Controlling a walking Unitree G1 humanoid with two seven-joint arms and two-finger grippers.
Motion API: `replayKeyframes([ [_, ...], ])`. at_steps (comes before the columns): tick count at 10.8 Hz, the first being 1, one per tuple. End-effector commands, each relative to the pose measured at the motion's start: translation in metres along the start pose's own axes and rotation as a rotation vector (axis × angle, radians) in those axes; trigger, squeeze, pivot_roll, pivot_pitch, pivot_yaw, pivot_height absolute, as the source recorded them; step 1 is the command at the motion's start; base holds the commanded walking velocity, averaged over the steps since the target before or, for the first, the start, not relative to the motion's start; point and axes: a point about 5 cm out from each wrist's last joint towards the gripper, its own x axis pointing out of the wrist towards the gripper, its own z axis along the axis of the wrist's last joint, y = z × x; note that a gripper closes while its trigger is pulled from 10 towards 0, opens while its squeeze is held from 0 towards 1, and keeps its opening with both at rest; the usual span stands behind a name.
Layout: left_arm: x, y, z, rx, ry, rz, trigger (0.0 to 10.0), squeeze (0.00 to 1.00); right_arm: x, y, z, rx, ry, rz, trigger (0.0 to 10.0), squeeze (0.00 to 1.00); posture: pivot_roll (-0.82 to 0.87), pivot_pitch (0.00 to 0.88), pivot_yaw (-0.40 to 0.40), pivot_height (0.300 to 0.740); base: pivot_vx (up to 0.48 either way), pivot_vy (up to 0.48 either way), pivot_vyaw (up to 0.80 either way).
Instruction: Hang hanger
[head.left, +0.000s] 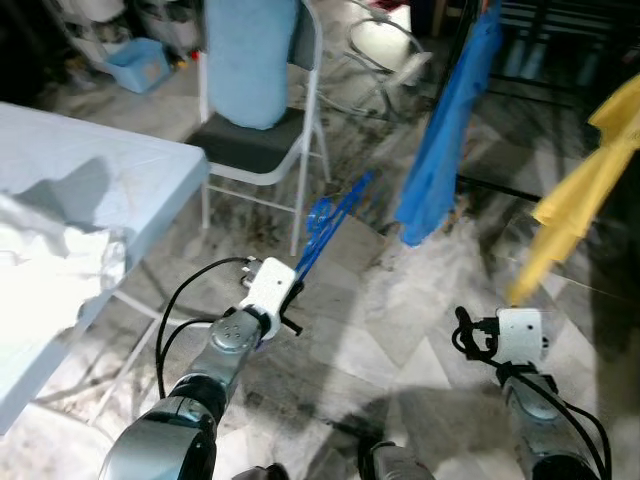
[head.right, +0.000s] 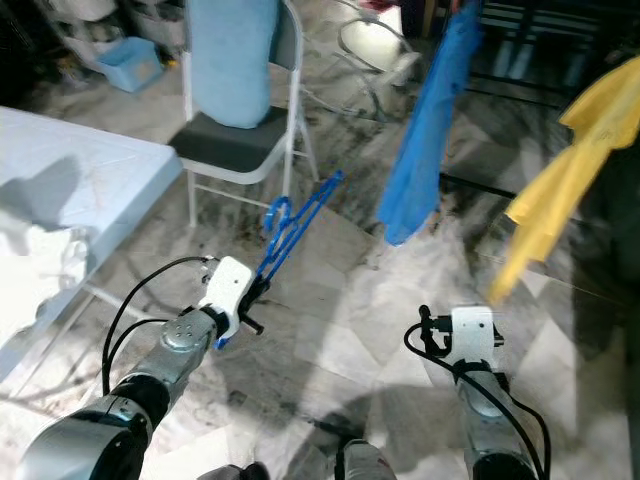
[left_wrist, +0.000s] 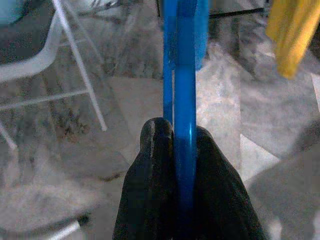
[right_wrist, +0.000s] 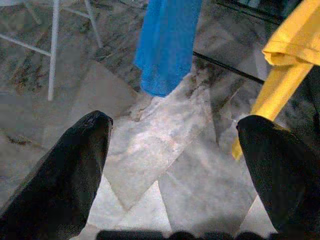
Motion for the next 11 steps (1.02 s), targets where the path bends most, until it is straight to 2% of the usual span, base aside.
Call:
replayKeyframes([
  [1,-0.005,0.0,-0.012,-0.046,0.037,0.015,10.0,0.0,-0.003,0.009,-0.005,-0.002,0.02,0.025,10.0,0.0,-0.19,0.16,0.082,0.74,0.0,0.0,0.0],
  [3,-0.009,-0.005,-0.022,-0.076,0.054,0.027,10.0,0.0,-0.003,0.016,-0.006,0.0,0.032,0.051,10.0,0.0,-0.2,0.163,0.065,0.74,-0.135,0.0,0.0],
  [5,-0.01,-0.005,-0.025,-0.102,0.065,0.039,10.0,0.0,-0.003,0.015,-0.008,-0.005,0.048,0.065,10.0,0.0,-0.19,0.165,0.058,0.74,-0.364,0.0,0.0],
  [9,-0.011,-0.007,-0.027,-0.106,0.069,0.036,10.0,0.0,-0.007,0.014,-0.013,-0.004,0.066,0.07,10.0,0.0,-0.19,0.166,0.052,0.74,-0.402,0.0,0.0],
  [11,-0.012,-0.008,-0.028,-0.103,0.063,0.016,10.0,0.0,-0.009,0.012,-0.013,0.0,0.063,0.069,10.0,0.0,-0.19,0.166,0.052,0.74,-0.12,0.0,0.0],
])
